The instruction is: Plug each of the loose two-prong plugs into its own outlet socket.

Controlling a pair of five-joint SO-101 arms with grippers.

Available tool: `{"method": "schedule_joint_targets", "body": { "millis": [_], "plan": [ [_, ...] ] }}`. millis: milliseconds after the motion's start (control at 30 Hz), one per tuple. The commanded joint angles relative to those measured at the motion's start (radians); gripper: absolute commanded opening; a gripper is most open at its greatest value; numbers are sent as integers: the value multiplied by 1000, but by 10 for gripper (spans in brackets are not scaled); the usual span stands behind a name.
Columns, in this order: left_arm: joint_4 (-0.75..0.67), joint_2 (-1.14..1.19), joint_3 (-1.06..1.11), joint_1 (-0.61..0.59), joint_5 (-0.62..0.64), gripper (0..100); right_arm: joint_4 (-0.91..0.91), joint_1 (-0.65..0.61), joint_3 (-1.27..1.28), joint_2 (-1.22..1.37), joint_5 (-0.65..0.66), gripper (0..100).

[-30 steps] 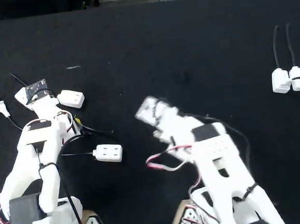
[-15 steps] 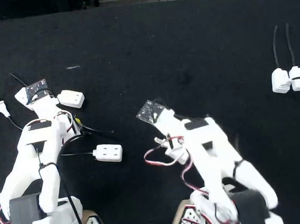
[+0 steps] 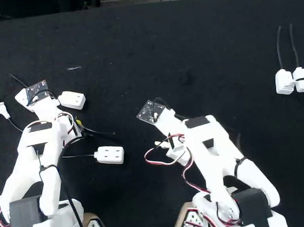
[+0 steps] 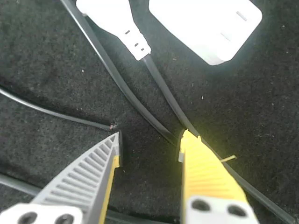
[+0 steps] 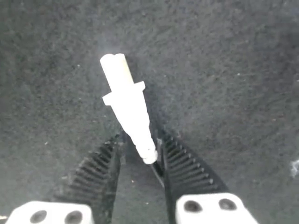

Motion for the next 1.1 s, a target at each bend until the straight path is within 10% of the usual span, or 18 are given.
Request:
{"method": "schedule_joint_targets", "body": {
  "millis": [0,1067],
  "plan": [
    [-6,-34,-5,-8,6,206,-3,-28,-56,-50,-3,113],
    [-2,-38,-5,-10,6,206,-130,-107,-47,-42,135,110]
  ]
}}
